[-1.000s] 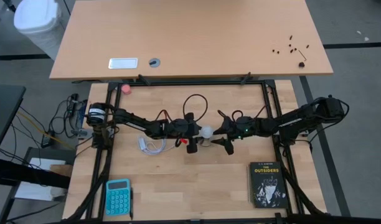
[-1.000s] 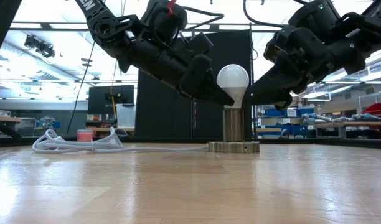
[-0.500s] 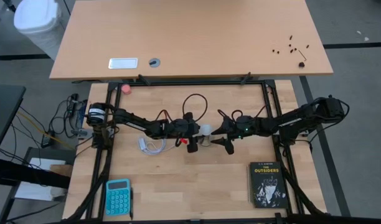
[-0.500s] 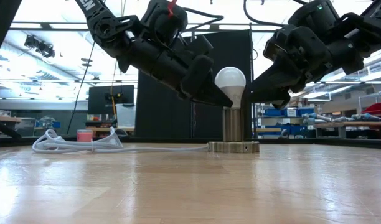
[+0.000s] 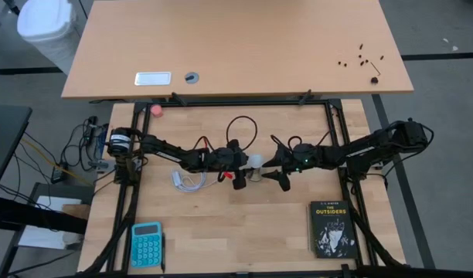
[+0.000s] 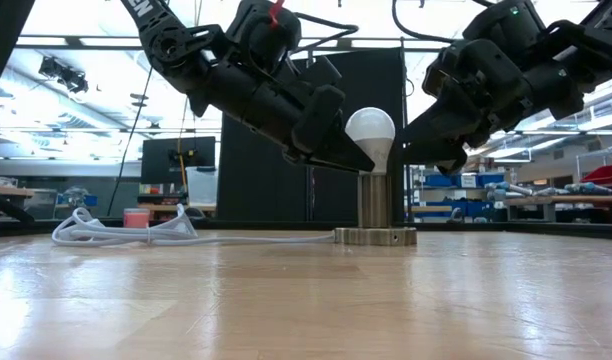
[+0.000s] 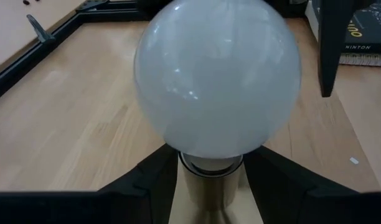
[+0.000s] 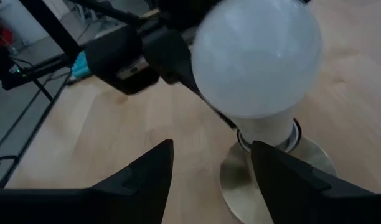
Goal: Screw lightbulb
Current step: Insert the white lightbulb into the silver lamp
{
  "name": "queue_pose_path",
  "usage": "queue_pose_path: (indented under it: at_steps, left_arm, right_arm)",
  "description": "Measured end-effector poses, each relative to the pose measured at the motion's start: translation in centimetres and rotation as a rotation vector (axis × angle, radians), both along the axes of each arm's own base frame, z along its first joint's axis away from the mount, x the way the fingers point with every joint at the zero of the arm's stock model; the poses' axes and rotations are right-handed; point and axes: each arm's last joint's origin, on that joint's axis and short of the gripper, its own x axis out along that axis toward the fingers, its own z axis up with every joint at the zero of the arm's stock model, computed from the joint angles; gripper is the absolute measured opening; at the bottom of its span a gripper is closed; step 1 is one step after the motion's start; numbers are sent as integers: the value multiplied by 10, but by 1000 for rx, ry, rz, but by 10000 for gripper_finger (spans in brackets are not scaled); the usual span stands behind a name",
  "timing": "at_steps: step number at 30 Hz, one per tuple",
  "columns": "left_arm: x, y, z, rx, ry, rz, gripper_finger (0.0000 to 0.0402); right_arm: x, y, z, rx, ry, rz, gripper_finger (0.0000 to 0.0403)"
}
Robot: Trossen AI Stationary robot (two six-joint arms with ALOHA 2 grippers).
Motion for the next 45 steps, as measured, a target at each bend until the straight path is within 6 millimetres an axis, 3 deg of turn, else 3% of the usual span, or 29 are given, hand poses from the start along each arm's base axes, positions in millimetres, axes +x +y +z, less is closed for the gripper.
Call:
queue_pose_path:
  at_steps: [10,19,26,45]
  left_arm:
    - [0,0,0,-7,0,3,187]
    - [0,0,0,-8,3,3,187]
    - [0,0,0,-24,-1,10,187]
    - [-1,-4,-2,-27,14,0,187]
  right_arm:
    - [-10,-14,6,3,39,-72,227]
    - [-13,-26,3,-63,85,-247,227]
    - [-9,-26,10,-82,0,-240,227]
    - [-10,-20,6,-96,42,-208,227]
